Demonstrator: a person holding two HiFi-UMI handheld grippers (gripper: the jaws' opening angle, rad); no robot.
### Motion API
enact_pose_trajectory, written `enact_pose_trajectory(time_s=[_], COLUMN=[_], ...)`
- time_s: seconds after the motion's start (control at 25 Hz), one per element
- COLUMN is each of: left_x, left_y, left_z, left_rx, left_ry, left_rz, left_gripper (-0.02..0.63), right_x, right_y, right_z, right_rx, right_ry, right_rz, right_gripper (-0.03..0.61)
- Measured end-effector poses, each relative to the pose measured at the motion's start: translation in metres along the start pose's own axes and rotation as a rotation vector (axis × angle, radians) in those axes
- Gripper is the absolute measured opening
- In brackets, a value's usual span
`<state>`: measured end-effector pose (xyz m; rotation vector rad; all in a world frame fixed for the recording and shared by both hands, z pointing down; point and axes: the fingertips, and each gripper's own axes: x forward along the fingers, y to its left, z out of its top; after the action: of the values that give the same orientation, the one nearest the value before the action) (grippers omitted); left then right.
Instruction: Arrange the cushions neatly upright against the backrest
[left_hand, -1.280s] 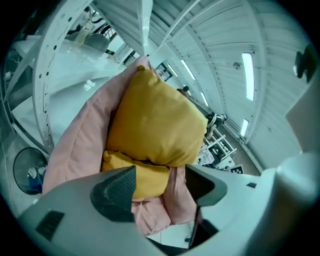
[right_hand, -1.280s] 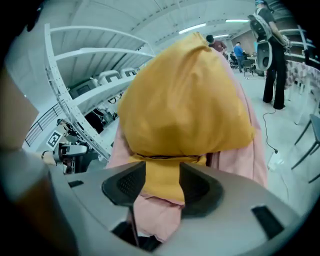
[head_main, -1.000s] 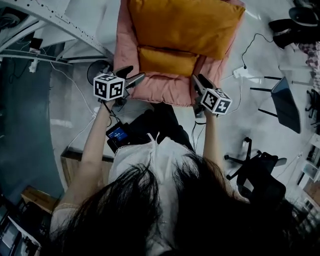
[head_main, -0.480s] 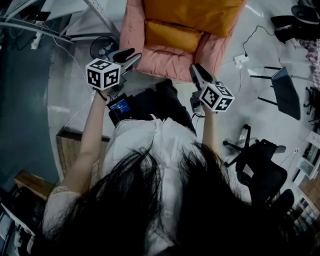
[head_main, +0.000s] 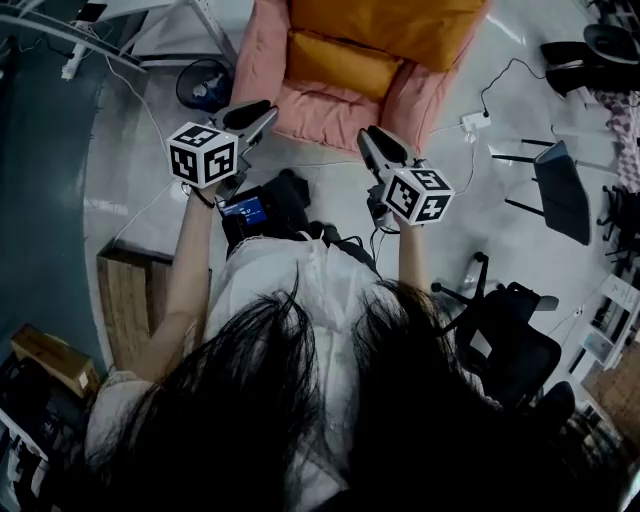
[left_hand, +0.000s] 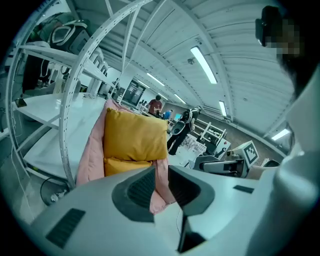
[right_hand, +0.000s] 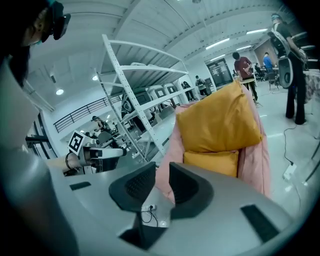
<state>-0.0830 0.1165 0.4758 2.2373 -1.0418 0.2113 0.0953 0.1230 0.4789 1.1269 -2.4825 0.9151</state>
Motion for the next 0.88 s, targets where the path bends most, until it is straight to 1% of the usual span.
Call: enact_pose_trajectory(time_s=[0.2,0.36,0.52,0.68,0.88], left_x=[-0.002,0.000,-0.005,-0.011,-0.015], left_y=[-0.059,-0.114,-0.160,-0.206,-0.245], left_z=[-0.010,-0.030,-0.049,-0.061,-0.085], left_rx=[-0.005,-0.006,0.009,0.030,0.062], left_ry=[-0.041,-0.064,-0.094,-0.139,-0.119], left_rz=[-0.003,0.000,0.015,0.000,-0.017], left_gripper=[0.081,0.080,0.080,0.080,0.080], right_x=[-0.041,-0.082,-0.119,-0.148,-0.172], right_y=[0.010,0.010,0.012,0.024,0.042], right_z=[-0.009,-0.027,-0.046,-0.058,-0.075], right_rx=[-0.052,-0.075,-0.100,-0.123,-0.152], right_ry=[-0.009,-0.012,-0.021,-0.044,-0.061], right_rz=[0.060,0.088,0.110,0.135,0.168], right_gripper=[0.091,0.087,0.086,0.084,0.077])
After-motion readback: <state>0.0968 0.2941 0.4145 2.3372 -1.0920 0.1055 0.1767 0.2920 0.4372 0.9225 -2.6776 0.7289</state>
